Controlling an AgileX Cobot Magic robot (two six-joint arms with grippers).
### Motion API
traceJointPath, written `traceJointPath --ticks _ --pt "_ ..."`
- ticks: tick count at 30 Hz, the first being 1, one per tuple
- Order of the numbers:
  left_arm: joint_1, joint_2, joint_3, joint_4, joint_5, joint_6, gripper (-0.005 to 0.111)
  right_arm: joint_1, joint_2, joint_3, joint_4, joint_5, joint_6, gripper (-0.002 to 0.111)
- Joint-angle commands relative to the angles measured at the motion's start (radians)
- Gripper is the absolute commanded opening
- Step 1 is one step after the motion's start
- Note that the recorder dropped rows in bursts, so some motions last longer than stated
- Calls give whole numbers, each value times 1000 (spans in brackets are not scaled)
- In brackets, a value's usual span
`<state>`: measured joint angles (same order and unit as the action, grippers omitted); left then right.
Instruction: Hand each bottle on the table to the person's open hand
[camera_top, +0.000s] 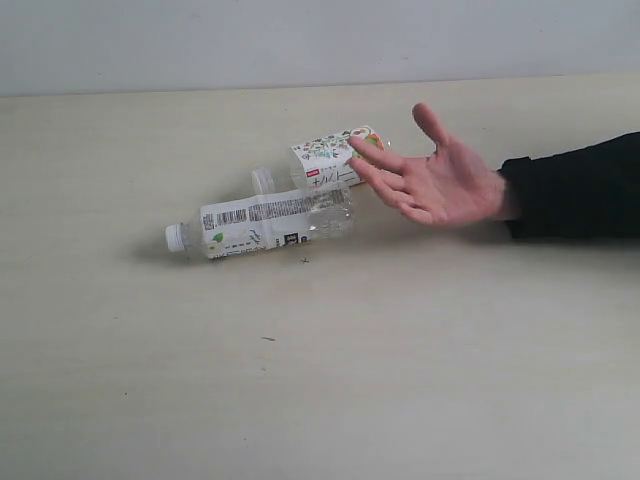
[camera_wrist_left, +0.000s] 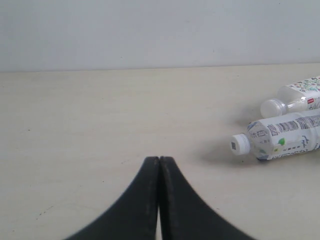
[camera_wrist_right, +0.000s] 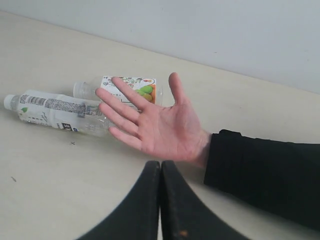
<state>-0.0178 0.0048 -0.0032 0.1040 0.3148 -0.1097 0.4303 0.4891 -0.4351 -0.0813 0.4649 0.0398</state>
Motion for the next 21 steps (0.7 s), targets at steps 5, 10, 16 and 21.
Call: traceJointPath --ticks 5,10,16,21 --pt "-4 -5 3 -5 -4 -1 3 -6 -6 7 0 -43 -2 0" --pt "-4 -5 3 -5 -4 -1 3 -6 -6 7 19 -84 -2 0" --pt "-4 -5 3 -5 -4 -1 3 -6 -6 7 108 -117 -2 0" --pt "-4 -5 3 -5 -4 -1 3 -6 22 7 106 -53 -8 0"
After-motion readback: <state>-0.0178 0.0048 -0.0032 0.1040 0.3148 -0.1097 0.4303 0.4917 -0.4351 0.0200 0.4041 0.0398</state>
